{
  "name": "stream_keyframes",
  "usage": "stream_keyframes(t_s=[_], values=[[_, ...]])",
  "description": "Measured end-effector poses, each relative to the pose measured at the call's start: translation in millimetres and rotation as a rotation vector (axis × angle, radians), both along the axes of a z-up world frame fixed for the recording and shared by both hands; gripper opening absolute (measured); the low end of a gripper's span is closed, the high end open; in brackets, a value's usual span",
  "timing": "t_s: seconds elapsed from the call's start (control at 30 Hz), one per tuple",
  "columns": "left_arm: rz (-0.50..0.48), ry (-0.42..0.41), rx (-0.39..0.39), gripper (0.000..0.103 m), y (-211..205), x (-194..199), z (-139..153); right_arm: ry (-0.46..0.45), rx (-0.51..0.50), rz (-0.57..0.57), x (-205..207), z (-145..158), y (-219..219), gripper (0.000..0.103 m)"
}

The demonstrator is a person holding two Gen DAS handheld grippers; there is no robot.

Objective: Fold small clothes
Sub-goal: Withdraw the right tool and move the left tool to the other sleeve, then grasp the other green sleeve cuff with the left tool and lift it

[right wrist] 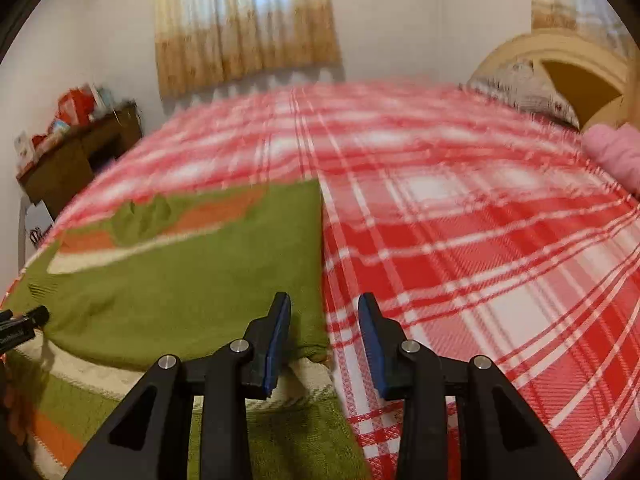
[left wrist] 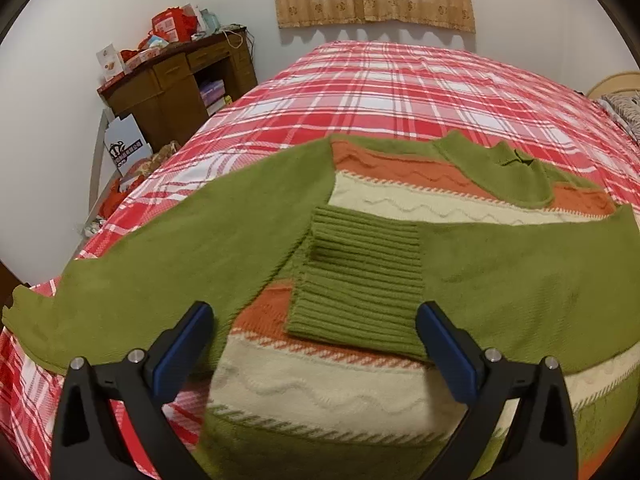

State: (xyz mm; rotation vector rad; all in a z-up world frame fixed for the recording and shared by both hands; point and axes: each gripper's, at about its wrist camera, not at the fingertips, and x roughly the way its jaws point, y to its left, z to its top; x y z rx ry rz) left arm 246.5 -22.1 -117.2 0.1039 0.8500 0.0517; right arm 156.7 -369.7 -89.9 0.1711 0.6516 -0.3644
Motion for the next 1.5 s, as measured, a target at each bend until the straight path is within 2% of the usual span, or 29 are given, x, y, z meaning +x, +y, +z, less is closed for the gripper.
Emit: stream_keyframes(t_s=[0.07,0.1,0.2,0.27,0.43,0.47,0.53,0.63,0.73,0.97,1.13,1.2,1.27,1.4,1.43,1.47,1.5], values=[[0.01,-0.005,-0.021,0.103,9,-8,5,-0.002,-0.033,0.027,1,2,7,0.04],[0.014,-0.008,-0.03,0.103,10,-7,6,0.024,-0.042,0.038,6,0,10,0.044],[0.056,-0.046,-0.077,0.103,36,-19,21,0.148,-0.031,0.061,25,-12,10,0.045],[0.131,-0.076,-0.102,0.103,69,-28,32,0.157,-0.013,0.062,27,-14,7,0.045],[0.371,-0.133,-0.079,0.103,151,-41,46,0.137,0.006,0.05,20,-14,4,0.047],[0.454,-0.13,-0.065,0.103,176,-42,47,0.141,0.006,0.05,21,-14,3,0.048],[0.586,-0.114,-0.069,0.103,216,-42,45,0.145,0.003,0.048,21,-15,4,0.048],[0.77,-0.053,-0.121,0.102,270,-40,33,0.148,0.001,0.042,21,-15,3,0.05],[0.894,-0.009,-0.154,0.093,309,-36,18,0.152,-0.003,0.036,22,-15,3,0.052],[0.973,0.094,-0.205,0.083,345,-14,-14,0.158,-0.01,0.025,22,-15,4,0.056],[0.987,0.079,-0.137,0.075,336,-3,-16,0.16,-0.01,0.022,22,-16,4,0.057],[0.984,0.064,-0.126,0.065,332,0,-14,0.16,-0.01,0.021,22,-16,4,0.057],[0.973,0.05,-0.128,0.048,331,2,-11,0.16,-0.011,0.021,22,-16,4,0.057],[0.959,0.034,-0.146,0.034,333,4,-8,0.16,-0.011,0.021,22,-16,3,0.058],[0.945,0.021,-0.155,0.021,333,4,-8,0.16,-0.01,0.022,22,-16,3,0.058],[0.93,0.012,-0.164,0.012,331,4,-6,0.159,-0.009,0.022,22,-16,3,0.058],[0.926,0.011,-0.161,0.011,329,4,-4,0.16,-0.01,0.022,22,-16,3,0.058]])
